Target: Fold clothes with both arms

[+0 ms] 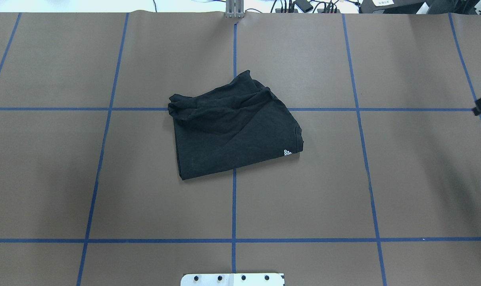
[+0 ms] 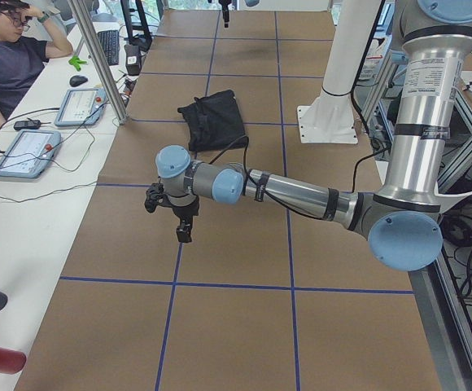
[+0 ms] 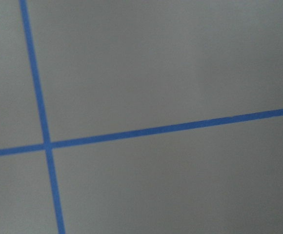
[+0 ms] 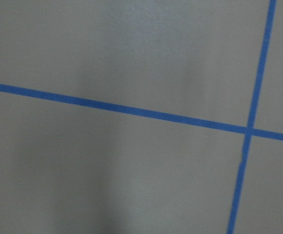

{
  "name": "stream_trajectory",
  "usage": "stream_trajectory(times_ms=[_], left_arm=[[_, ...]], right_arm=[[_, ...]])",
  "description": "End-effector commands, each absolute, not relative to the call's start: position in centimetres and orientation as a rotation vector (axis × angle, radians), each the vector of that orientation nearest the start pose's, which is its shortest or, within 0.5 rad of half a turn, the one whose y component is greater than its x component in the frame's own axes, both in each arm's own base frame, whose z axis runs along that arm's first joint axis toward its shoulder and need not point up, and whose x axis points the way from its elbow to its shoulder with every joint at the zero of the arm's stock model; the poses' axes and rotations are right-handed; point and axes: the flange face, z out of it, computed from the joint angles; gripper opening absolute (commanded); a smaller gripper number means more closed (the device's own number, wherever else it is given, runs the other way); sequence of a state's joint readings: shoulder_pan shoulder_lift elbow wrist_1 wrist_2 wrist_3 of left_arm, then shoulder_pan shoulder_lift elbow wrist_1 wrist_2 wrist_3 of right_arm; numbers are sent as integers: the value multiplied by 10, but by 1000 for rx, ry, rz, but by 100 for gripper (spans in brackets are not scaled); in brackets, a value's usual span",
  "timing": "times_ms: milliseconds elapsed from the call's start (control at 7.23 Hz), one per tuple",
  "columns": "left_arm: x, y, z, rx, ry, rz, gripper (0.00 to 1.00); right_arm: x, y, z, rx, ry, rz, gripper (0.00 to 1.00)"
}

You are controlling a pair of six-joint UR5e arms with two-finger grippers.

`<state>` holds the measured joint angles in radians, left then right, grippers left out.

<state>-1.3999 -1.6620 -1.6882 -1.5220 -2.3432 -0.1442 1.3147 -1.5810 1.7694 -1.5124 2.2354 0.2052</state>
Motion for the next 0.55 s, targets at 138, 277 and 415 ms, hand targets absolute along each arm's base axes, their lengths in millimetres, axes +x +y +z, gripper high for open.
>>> stream_trajectory(times_ms=[138,277,415], left_arm=[[-43,-501,605,29,767,144,100],[-56,-494,608,39,767,135,100],[-68,-482,617,33,767,108,100]], right_arm=[[24,-448,626,53,-690,-80,100],[41,-432,640,49,-697,-79,100],[61,-418,660,52,-726,-94,100]])
